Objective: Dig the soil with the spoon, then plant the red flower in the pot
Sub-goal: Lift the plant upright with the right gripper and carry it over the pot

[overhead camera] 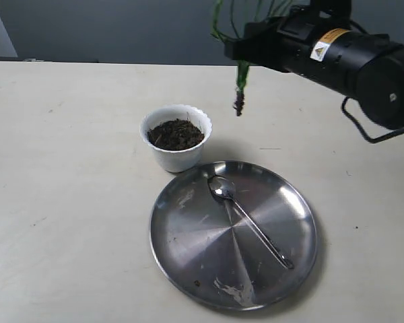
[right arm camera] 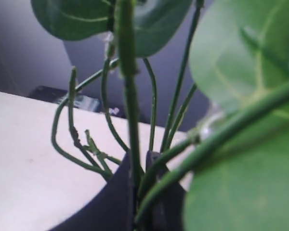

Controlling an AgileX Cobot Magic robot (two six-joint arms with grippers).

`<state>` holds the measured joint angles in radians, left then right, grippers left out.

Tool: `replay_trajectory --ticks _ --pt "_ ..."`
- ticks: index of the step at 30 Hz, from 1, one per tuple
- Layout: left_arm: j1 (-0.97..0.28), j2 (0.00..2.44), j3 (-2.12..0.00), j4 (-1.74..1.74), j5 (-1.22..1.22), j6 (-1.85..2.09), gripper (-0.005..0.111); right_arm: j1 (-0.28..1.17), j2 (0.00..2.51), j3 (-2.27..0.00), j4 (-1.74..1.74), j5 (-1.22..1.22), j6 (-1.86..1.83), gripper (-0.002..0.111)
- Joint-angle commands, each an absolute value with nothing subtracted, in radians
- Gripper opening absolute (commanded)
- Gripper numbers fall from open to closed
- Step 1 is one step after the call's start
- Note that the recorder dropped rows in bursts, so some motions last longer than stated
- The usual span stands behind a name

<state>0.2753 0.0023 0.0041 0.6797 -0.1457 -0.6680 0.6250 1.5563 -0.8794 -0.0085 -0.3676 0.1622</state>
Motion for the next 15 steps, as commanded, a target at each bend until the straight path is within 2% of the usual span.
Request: replay_trajectory --ticks 1,9,15 --pt "0.266 0.0 0.0 0.678 -0.15 -0.67 0.0 0.693 1.616 -0.874 -0.103 -0.617 0.199 -0.001" --pt "0.266 0.0 0.0 0.678 -0.15 -0.67 0.0 0.698 1.761 -0.874 -0.123 -0.968 0.246 -0.001" --pt "0.266 0.0 0.0 0.678 -0.15 -0.67 0.0 0.698 1.884 -0.874 -0.112 -1.057 0.246 -0.001"
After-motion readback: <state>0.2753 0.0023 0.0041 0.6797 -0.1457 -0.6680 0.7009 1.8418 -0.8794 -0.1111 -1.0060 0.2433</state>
